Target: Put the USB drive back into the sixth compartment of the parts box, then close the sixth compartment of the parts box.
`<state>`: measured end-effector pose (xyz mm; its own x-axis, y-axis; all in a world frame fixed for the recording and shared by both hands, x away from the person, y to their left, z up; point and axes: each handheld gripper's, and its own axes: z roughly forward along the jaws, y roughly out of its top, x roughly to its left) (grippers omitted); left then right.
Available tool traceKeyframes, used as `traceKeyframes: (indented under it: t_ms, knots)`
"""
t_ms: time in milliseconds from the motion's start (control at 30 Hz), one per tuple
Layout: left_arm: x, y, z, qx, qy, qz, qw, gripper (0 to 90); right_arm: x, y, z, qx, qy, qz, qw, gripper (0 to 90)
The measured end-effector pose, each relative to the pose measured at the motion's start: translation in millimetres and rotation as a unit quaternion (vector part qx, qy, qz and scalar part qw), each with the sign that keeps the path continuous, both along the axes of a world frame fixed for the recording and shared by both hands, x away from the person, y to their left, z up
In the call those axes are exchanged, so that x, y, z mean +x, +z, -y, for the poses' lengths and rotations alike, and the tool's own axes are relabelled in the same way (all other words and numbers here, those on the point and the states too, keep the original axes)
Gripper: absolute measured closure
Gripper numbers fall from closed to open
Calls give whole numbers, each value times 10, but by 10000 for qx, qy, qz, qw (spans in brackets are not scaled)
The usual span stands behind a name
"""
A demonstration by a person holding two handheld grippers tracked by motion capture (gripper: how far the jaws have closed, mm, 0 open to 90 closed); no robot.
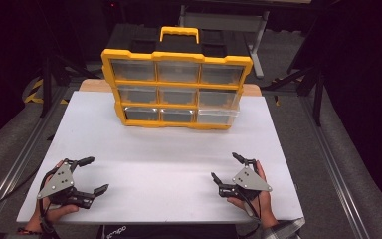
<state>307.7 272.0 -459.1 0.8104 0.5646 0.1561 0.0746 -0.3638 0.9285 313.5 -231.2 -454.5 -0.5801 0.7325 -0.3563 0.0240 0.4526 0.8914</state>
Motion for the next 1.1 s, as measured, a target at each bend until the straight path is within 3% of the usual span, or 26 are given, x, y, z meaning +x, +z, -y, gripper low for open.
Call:
traceKeyframes:
  t_ms: [767,900,1100]
  knots:
    - [11,1,39,23,-35,5,10000,61,-25,48,32,58,-83,5,9999,193]
    - [-10,12,52,56,-28,17,10000,61,-52,62,32,86,-73,-2,9999,257]
    - [8,3,58,100,-35,14,9999,62,-69,96,28,133,19,-13,9999,457]
